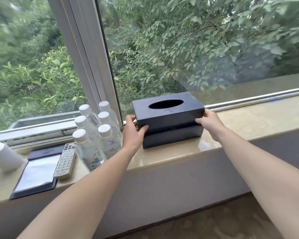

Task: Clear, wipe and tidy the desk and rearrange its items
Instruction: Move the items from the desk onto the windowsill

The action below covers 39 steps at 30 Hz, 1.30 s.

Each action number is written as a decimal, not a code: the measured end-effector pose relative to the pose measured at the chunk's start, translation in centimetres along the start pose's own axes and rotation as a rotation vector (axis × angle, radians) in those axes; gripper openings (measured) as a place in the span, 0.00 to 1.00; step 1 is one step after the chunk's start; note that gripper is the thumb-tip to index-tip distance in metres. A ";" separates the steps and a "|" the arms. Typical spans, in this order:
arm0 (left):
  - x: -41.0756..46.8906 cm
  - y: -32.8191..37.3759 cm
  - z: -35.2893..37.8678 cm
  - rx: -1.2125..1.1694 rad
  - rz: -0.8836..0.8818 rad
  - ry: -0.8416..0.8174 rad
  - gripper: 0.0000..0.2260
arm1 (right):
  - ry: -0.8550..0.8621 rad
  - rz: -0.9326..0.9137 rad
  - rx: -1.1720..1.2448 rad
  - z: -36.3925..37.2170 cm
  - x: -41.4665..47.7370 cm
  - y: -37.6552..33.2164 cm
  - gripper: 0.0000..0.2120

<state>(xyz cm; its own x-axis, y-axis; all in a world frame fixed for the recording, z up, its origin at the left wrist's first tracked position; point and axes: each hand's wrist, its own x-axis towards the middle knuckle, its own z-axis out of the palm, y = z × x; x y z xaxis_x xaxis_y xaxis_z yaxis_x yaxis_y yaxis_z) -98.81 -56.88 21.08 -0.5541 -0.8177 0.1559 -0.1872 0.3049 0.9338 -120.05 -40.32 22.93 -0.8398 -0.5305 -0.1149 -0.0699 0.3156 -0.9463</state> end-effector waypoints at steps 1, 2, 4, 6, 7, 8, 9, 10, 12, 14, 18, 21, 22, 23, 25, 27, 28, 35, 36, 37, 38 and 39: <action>0.2 0.0 0.0 0.005 -0.007 -0.009 0.15 | -0.005 0.008 -0.003 0.0 0.1 0.0 0.22; 0.2 0.1 0.0 0.006 -0.011 -0.019 0.15 | -0.013 0.016 -0.003 0.0 0.1 -0.1 0.22; 0.2 0.4 -0.2 0.009 -0.023 -0.041 0.16 | -0.021 0.031 -0.004 0.0 0.0 -0.3 0.22; 0.2 0.6 -0.5 0.028 -0.040 -0.083 0.18 | -0.011 0.036 -0.001 0.1 -0.2 -0.6 0.22; 0.1 0.5 -0.7 0.038 -0.051 -0.115 0.20 | -0.002 0.034 -0.008 0.3 -0.5 -0.7 0.22; 0.0 0.3 -0.8 0.043 -0.063 -0.148 0.25 | 0.008 0.027 -0.025 0.3 -0.9 -0.9 0.23; -0.3 0.1 -0.9 0.046 -0.082 -0.182 0.29 | 0.015 0.023 -0.044 0.4 -1.4 -1.0 0.23; -0.7 0.1 -1.0 0.052 -0.101 -0.215 0.33 | 0.020 0.023 -0.057 0.4 -1.9 -1.1 0.23; -1.9 0.4 -1.0 0.069 -0.144 -0.270 0.38 | 0.023 0.021 -0.081 0.3 -3.1 -1.3 0.23; -3.1 0.9 -0.9 0.089 -0.168 -0.306 0.40 | 0.026 0.023 -0.114 0.1 -4.2 -1.4 0.22; -4.5 1.6 -1.6 0.165 -0.163 -0.326 0.41 | 0.030 0.044 -0.176 -0.1 -6.9 -1.8 0.25; -5.9 2.2 -3.3 0.258 -0.109 -0.424 0.38 | -0.012 0.022 -0.254 0.4 -9.5 -2.5 0.23; -6.5 2.5 -3.9 0.297 -0.077 -0.460 0.37 | -0.028 0.008 -0.282 0.7 -10.5 -2.8 0.22; -7.1 2.7 -4.7 0.332 -0.043 -0.493 0.36 | -0.041 -0.009 -0.312 1.0 -11.4 -3.1 0.22; -8.4 2.9 -6.5 0.395 0.008 -0.556 0.33 | -0.067 -0.038 -0.371 1.9 -13.3 -3.6 0.20; -9.7 3.0 -9.0 0.438 0.037 -0.597 0.32 | -0.096 -0.065 -0.421 3.1 -15.3 -4.2 0.19; -10.4 2.9 -10.3 0.446 0.042 -0.612 0.31 | -0.109 -0.078 -0.445 3.9 -16.3 -4.5 0.18; -15.3 1.2 -23.0 0.559 0.096 -0.524 0.26 | -0.255 -0.181 -0.605 12.6 -24.2 -7.8 0.15; -16.2 0.9 -25.2 0.569 0.093 -0.501 0.26 | -0.279 -0.203 -0.609 14.4 -25.7 -8.5 0.15; -17.1 0.5 -27.4 0.583 0.082 -0.477 0.25 | -0.298 -0.230 -0.614 16.2 -27.1 -9.0 0.15; -18.1 0.0 -29.8 0.603 0.069 -0.450 0.25 | -0.314 -0.258 -0.618 18.3 -28.6 -9.6 0.15; -18.9 -0.5 -31.7 0.623 0.058 -0.426 0.25 | -0.329 -0.284 -0.628 20.0 -30.0 -10.1 0.15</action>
<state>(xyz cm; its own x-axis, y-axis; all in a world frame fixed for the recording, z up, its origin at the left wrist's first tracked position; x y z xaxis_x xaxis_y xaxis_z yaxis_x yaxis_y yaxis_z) -62.48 -57.02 27.91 -0.8187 -0.5715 -0.0567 -0.5020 0.6643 0.5538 -83.44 -43.30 29.88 -0.5470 -0.8342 -0.0700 -0.6350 0.4679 -0.6146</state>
